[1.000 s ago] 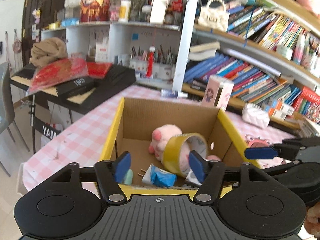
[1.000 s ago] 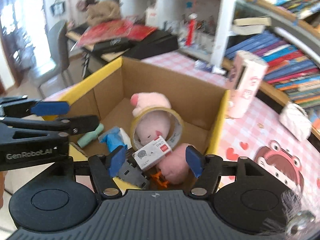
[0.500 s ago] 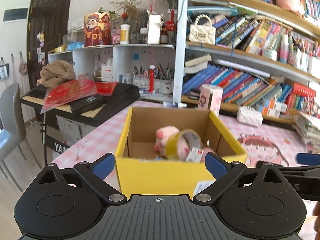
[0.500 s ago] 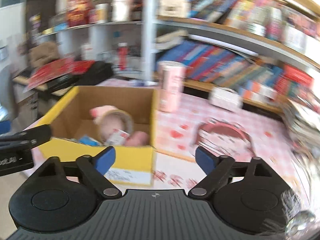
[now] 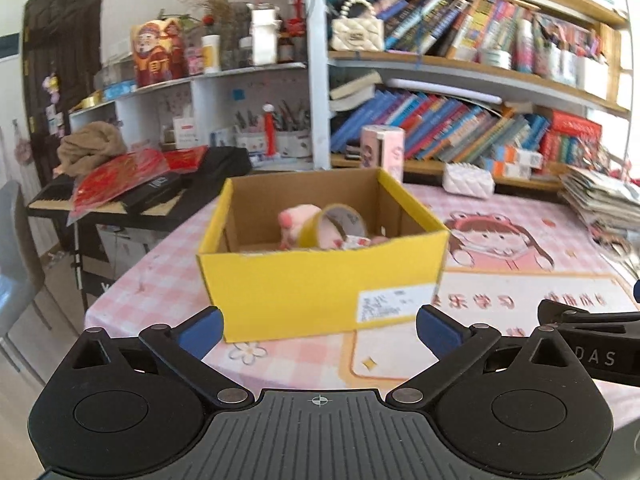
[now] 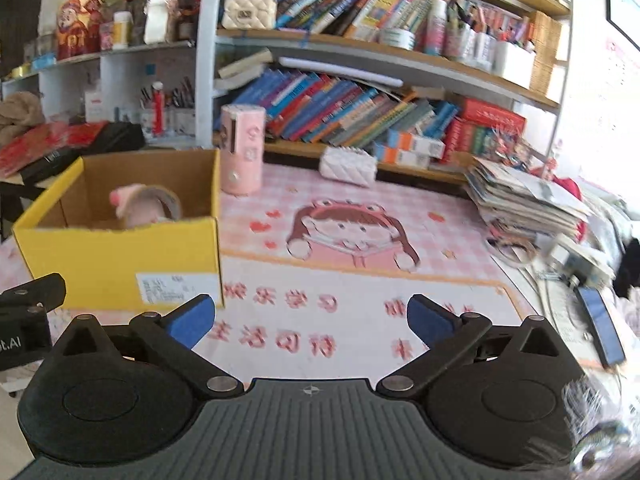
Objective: Organize objects
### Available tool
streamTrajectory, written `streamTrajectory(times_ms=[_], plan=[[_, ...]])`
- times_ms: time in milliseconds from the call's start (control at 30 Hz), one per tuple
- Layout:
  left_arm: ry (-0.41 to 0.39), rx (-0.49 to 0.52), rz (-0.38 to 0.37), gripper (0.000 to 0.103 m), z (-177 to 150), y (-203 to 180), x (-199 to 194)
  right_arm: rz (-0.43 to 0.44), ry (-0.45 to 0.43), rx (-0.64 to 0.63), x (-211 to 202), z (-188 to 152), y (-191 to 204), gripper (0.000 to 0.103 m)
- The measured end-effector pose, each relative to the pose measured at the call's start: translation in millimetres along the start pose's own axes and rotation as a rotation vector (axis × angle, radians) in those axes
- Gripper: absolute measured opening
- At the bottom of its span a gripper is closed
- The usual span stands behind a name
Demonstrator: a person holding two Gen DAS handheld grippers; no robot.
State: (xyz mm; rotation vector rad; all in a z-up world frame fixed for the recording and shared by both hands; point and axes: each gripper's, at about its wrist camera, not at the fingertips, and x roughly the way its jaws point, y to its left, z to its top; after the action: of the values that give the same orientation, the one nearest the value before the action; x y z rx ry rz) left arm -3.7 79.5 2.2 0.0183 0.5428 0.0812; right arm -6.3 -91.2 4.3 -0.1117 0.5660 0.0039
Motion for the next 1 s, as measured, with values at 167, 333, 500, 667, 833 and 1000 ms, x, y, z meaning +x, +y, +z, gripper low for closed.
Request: streamTrajectory(times_ms=[167,333,500,667,833,1000], plan=[[0.018,0.023,-0.046,0.103,-4.1,-11.4,-2.0,-0.029,0.022,0.023,-8.1,-11.6,-9.5,0.103],[0.026,0.047,-0.072,0.103,-5.0,-24.4,-2.3,-0.052,0.038,0.047,-15.3,-18.6,-21.6,0.103],[0.015,0.093,-0.103,0.103,-8.6,-40.0,-6.1,-0.091,0.056,0.082,-18.7,-23.8,-35.1,0.103],[0.022,0.111,-0.128,0.103,-8.6,-50.0,-6.4,-0.113,0.080,0.103,-18.8,-28.1,-43.4,0.103],[0.031,0.105,-0.130,0.103,-6.9,-54.9,-5.2,-0.124,0.098,0.119,-17.5,-29.0,-48.6,0.103],[0.040,0.109,-0.116,0.103,-5.3,-59.7,-4.1,-0.125,0.105,0.127,-16.0,-28.2,-52.6,0.103]])
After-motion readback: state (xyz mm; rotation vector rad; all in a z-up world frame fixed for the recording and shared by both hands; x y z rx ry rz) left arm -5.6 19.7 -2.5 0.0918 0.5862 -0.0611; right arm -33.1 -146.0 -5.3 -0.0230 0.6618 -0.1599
